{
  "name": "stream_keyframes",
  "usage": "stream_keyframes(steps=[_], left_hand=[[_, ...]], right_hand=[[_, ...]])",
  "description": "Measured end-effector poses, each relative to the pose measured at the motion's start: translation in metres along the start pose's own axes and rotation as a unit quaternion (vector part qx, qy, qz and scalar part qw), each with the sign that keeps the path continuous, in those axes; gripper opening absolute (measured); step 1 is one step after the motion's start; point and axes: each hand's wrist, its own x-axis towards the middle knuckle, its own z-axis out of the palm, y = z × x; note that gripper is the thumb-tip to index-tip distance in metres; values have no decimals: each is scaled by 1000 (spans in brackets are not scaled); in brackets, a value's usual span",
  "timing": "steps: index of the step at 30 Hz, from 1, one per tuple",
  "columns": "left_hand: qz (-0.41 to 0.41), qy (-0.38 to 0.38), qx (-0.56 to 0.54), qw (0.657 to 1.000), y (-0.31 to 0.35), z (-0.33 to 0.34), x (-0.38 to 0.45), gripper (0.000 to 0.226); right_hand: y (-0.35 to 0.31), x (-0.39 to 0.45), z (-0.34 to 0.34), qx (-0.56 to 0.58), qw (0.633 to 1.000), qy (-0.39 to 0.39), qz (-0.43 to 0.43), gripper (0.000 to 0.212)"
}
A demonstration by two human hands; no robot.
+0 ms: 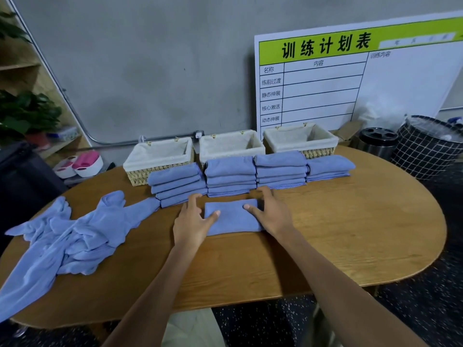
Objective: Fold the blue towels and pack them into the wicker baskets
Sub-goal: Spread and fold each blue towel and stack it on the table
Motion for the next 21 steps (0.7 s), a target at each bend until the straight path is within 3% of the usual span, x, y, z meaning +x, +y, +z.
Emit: stream_keyframes(steps=[5, 7, 9, 12, 14, 19, 21], left_hand=[[72, -4, -23, 997, -4, 1, -9, 53], [58, -7, -50, 997, -1, 2, -16, 52], [14, -44, -43, 998, 12, 0, -17, 61], [-18, -121, 91, 988, 27, -4, -4, 80], [-59, -156, 109, 980, 38, -2, 3, 92], [-97, -196, -150, 964, 82, 36, 13, 107], [-82, -205, -159, 962, 94, 48, 19, 111]], right_hand=[[1, 1, 1, 8, 996, -31, -82, 55], [6, 3, 0, 15, 991, -54, -119, 52], [12, 7, -3, 23, 991, -55, -118, 48], [21, 8, -11, -5, 996, -38, -86, 45], [28, 1, -19, -28, 998, -17, -48, 43], [31, -31, -27, 18, 999, 20, 45, 47], [28, -39, -25, 16, 999, 25, 36, 48]])
